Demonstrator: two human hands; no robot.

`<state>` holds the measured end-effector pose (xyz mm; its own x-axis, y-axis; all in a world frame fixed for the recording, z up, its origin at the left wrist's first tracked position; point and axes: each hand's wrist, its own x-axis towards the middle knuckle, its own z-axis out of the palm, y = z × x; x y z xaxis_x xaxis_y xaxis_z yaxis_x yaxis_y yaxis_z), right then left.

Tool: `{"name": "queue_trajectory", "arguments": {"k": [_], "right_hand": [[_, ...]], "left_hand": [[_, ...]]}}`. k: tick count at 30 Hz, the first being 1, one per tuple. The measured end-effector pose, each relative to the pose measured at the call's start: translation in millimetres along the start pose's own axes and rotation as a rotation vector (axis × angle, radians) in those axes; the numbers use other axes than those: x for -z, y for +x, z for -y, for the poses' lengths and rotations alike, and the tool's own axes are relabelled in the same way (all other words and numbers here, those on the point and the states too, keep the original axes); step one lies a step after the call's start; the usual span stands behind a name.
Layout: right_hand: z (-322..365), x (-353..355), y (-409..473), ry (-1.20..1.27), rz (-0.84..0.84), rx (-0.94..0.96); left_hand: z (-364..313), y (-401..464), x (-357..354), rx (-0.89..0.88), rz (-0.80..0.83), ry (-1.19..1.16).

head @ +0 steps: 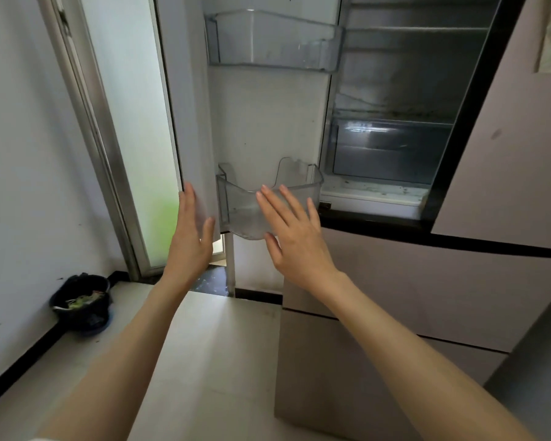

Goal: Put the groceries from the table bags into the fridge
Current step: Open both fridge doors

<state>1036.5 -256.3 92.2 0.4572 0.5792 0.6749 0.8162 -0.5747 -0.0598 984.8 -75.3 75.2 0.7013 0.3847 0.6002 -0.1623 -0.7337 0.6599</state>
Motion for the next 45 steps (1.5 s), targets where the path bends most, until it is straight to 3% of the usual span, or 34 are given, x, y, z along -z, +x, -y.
{"name": "queue_trajectory", "arguments": {"k": [5,7,11,15,19,25,29,33,38,45], "right_hand": [[-6,-1,3,-0.03,0.005,0.042],[-12,1,-1,-0.041,0.014,0.064],[-38,22,-13,-0.045,-0.029,-0.033],[-84,52,-32,-0.136,-0.083,-0.193],[-135,85,-55,-0.237,-0.067,-0.396],[-216,128,-79,-0.366,0.045,-0.624],[-267,141,-78,-0.37,0.082,-0.687],[-301,140,-73,-0.34,0.065,-0.691],[-318,135,-84,-0.288,0.07,-0.65],[-309,130,-84,-0.183,0.043,-0.685]], "left_hand": [[-3,2,8,0.021,0.021,0.059],[-16,-1,7,0.034,-0.062,0.095],[-57,-12,-7,-0.207,-0.242,0.137],[-105,-9,-45,-0.488,-0.17,0.152],[-150,2,-102,-0.566,0.03,0.079],[-193,25,-202,-0.285,0.478,-0.177],[-225,52,-264,-0.11,0.685,-0.315],[-253,85,-305,0.043,0.7,-0.505],[-266,93,-329,0.063,0.715,-0.716],[-258,89,-329,0.032,0.705,-0.703]]}}
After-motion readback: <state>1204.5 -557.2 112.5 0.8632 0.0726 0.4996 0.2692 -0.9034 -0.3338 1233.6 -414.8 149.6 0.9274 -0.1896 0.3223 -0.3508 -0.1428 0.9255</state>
